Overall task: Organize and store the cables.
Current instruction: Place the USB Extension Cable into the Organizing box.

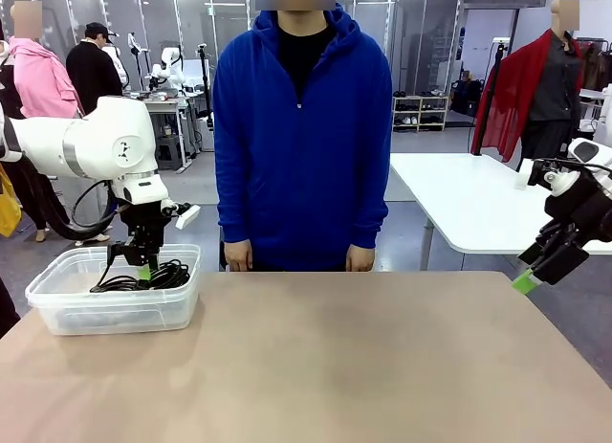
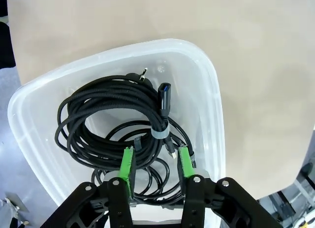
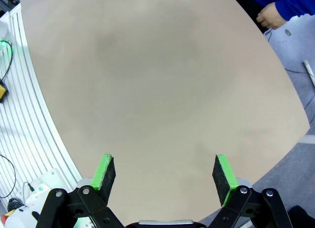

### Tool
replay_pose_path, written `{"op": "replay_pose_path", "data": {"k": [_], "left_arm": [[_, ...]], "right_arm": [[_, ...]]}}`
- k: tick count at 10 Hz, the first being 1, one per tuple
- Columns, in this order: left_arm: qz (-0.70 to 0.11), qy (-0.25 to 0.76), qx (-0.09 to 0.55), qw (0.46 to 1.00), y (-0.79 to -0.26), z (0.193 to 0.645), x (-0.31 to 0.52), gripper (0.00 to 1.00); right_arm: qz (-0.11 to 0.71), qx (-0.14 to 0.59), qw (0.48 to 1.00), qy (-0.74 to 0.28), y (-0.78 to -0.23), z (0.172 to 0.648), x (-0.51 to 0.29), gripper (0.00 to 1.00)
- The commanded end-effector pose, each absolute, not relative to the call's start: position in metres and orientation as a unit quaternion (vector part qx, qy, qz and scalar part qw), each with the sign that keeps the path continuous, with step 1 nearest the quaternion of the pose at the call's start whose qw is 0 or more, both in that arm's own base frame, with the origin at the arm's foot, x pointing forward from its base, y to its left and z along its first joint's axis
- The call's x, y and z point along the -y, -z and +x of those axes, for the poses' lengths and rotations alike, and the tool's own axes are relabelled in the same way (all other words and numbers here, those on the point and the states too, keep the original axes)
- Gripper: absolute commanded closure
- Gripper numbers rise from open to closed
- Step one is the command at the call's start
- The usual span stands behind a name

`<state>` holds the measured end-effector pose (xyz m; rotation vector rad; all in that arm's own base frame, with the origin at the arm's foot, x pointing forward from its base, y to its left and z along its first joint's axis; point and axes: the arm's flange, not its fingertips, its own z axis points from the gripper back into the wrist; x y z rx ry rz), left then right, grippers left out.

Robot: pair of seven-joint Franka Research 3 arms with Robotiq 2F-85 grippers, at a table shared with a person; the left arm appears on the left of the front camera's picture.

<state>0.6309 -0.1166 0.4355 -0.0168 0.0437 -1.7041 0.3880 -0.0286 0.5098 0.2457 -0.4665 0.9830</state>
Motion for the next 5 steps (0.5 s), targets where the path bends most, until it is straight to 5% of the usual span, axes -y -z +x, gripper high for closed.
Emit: {"op": "replay_pose_path", "data": {"k": [1,5], "left_arm": [[-0.019,0.744,-0.009,0.668,-0.4474,0.6286,0.1126,0.47],[-0.026,0.741,-0.003,0.671,-0.4495,0.6254,0.1083,0.04]], "right_arm": [[0.118,0.218,0.849,-0.466,-0.5112,0.388,0.0288,0.0],[0.118,0.218,0.849,-0.466,-0.5112,0.388,0.0288,0.0]]}}
